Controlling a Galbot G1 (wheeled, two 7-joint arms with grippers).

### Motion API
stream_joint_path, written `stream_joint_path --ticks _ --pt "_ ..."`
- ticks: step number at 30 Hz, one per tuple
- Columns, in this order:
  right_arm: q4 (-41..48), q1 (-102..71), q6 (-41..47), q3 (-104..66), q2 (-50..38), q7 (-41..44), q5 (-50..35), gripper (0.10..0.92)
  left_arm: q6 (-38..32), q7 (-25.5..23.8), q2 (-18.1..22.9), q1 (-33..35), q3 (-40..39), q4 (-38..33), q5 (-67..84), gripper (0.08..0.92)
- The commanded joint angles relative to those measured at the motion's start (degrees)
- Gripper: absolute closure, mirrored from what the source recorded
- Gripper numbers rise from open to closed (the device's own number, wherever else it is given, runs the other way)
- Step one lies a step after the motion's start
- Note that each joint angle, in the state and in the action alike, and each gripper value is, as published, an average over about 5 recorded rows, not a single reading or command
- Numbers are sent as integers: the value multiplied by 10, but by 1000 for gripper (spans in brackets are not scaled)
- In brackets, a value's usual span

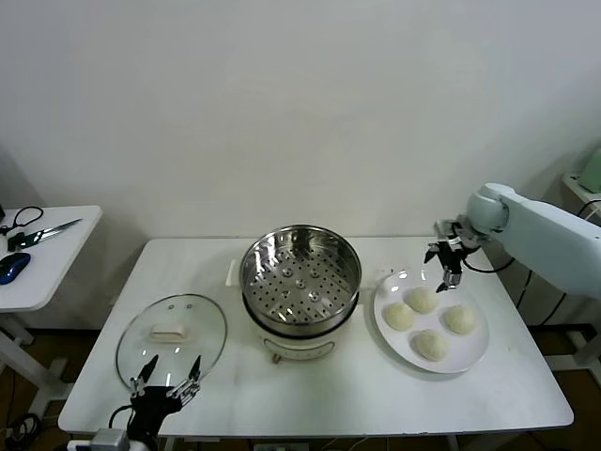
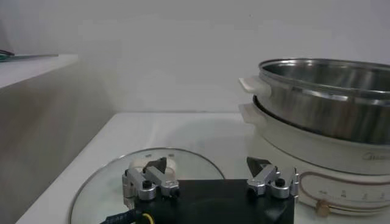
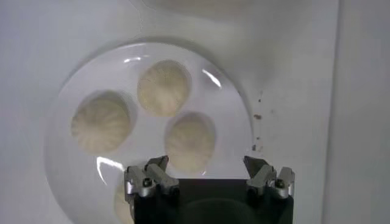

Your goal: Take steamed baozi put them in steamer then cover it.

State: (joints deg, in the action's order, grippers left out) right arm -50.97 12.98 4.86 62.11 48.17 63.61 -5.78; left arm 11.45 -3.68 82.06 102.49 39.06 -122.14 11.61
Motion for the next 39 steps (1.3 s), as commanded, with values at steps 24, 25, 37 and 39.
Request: stream_joint_path --ticks 24,25,37,39 --pt "100 -85 -4 -99 54 -9 42 212 -3 3 8 7 -8 7 -22 177" --pt "100 -85 -4 -98 55 -9 42 219 -4 3 8 7 -8 6 -22 177" --pt "112 -82 -11 -98 70 -14 40 355 -2 2 8 1 -13 9 -22 177" --pt "111 -77 -15 -94 70 -11 41 370 -2 2 8 1 -13 8 -23 177"
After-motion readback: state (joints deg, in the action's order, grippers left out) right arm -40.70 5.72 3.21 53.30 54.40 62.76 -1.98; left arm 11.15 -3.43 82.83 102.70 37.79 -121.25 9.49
